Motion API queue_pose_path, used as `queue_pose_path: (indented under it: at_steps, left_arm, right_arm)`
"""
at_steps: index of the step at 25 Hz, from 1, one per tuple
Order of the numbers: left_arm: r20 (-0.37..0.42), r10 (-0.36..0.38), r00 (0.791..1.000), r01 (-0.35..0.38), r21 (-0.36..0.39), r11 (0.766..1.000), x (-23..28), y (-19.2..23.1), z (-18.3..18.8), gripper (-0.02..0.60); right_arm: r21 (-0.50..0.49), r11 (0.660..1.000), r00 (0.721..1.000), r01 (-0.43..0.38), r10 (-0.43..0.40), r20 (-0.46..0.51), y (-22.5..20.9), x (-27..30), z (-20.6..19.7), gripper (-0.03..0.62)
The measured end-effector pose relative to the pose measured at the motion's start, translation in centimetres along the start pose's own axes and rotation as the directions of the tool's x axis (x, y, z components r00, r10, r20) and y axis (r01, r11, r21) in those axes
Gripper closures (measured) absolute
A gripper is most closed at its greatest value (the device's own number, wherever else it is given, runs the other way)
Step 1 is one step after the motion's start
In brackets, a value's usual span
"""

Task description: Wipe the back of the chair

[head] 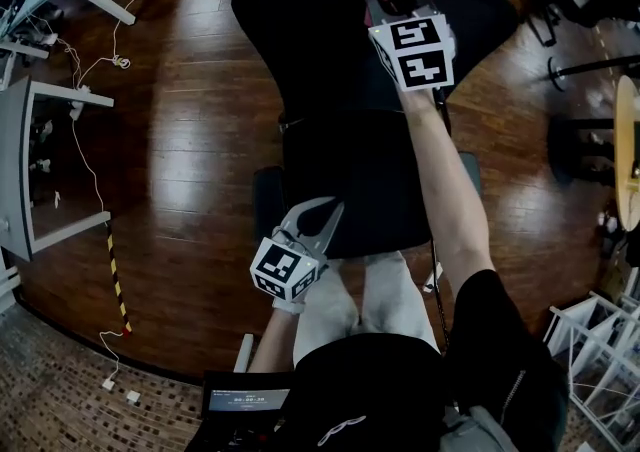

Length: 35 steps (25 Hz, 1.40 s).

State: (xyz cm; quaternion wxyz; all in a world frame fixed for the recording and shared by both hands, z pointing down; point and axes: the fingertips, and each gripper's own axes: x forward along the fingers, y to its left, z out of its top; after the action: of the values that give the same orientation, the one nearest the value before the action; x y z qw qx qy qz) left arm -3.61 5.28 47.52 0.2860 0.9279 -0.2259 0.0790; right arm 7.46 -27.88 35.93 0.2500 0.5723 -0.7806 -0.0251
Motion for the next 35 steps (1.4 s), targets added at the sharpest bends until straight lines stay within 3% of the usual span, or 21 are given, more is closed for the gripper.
queue_pose_path:
  at_steps: [13, 19, 23, 27, 35]
  left_arm:
    - [0.036, 0.091, 0.995, -0.090, -0.016, 0.996, -4.9, 3.3, 0.0, 0.591]
    - [0.055, 0.124, 0.991, -0.123, -0.031, 0.992, -6.3, 3.9, -0.1, 0.591]
    - [0.054, 0.139, 0.989, -0.137, -0.034, 0.990, -7.1, 4.1, -0.4, 0.591]
    - [0.032, 0.146, 0.989, -0.146, 0.014, 0.989, -8.0, 4.0, 0.4, 0.591]
    - [0.066, 0.108, 0.992, -0.113, 0.083, 0.990, -8.2, 1.7, 6.4, 0.591]
  right_arm:
    - [-0.073, 0.982, 0.982, -0.174, 0.179, 0.063, 12.7, 3.7, 6.4, 0.553]
    - [-0.092, 0.970, 0.970, -0.226, 0.233, 0.070, 16.1, 4.5, 7.4, 0.553]
    - [-0.086, 0.968, 0.968, -0.235, 0.241, 0.068, 16.8, 4.8, 7.4, 0.553]
    - [-0.059, 0.968, 0.966, -0.243, 0.247, 0.077, 16.4, 4.2, 7.9, 0.553]
    - [0.047, 0.966, 0.967, -0.253, 0.252, 0.039, 14.3, -1.7, 5.7, 0.553]
